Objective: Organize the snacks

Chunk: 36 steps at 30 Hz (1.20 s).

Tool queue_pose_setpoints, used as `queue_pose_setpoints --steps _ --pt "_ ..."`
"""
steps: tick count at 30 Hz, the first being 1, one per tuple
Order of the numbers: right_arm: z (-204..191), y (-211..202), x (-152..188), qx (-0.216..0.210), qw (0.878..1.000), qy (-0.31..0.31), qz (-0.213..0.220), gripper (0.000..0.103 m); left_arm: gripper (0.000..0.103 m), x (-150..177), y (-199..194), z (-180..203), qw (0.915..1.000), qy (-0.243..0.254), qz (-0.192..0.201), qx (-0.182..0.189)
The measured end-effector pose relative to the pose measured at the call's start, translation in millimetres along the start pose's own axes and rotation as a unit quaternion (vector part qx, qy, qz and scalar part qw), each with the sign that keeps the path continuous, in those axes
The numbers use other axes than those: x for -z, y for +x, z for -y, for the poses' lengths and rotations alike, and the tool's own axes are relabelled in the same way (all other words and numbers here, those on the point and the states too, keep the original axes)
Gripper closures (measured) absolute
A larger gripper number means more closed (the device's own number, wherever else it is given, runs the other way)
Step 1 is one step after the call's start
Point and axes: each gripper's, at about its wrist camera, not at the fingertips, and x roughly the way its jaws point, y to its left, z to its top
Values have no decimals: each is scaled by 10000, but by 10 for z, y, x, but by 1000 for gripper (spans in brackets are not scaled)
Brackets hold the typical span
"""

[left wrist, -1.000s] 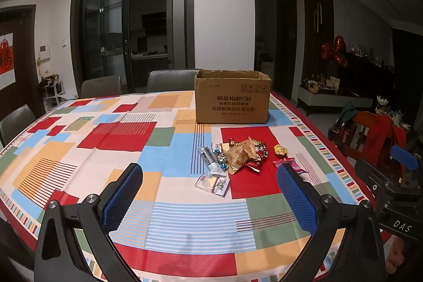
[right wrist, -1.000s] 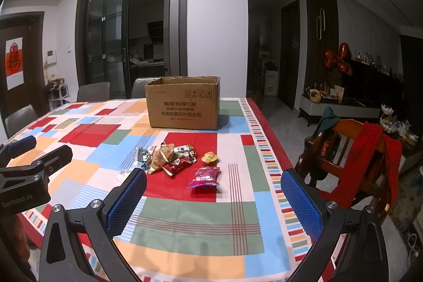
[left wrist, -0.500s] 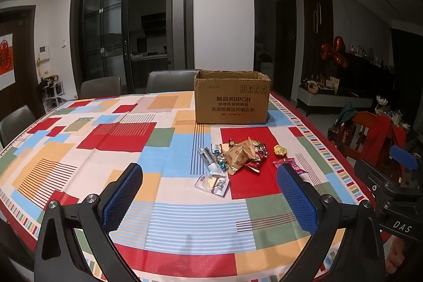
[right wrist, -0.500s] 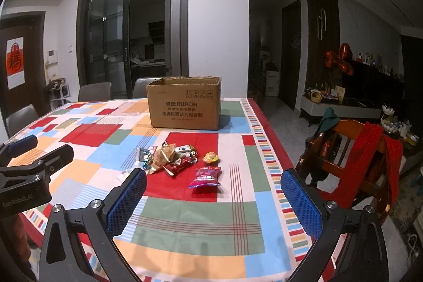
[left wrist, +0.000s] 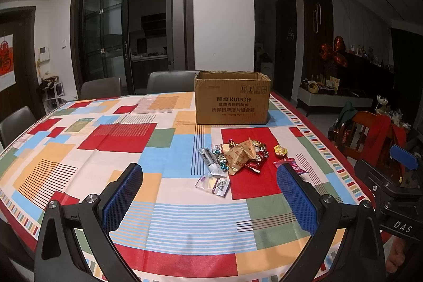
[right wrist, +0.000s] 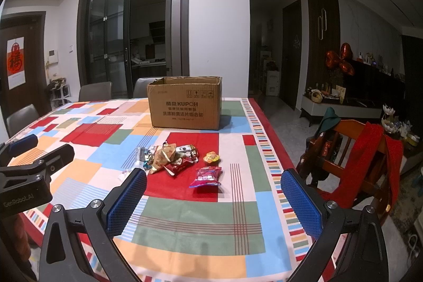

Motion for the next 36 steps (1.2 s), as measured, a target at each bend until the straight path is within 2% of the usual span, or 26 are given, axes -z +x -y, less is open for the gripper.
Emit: queue_pose_setpoints --steps 28,36 --pt "6 1 -3 -7 10000 3 -12 0 0 10 1 10 10000 12 -1 -6" --pt "-25 105 23 -19 9999 30 -162 0 0 14 98 -6 9999 22 -143 41"
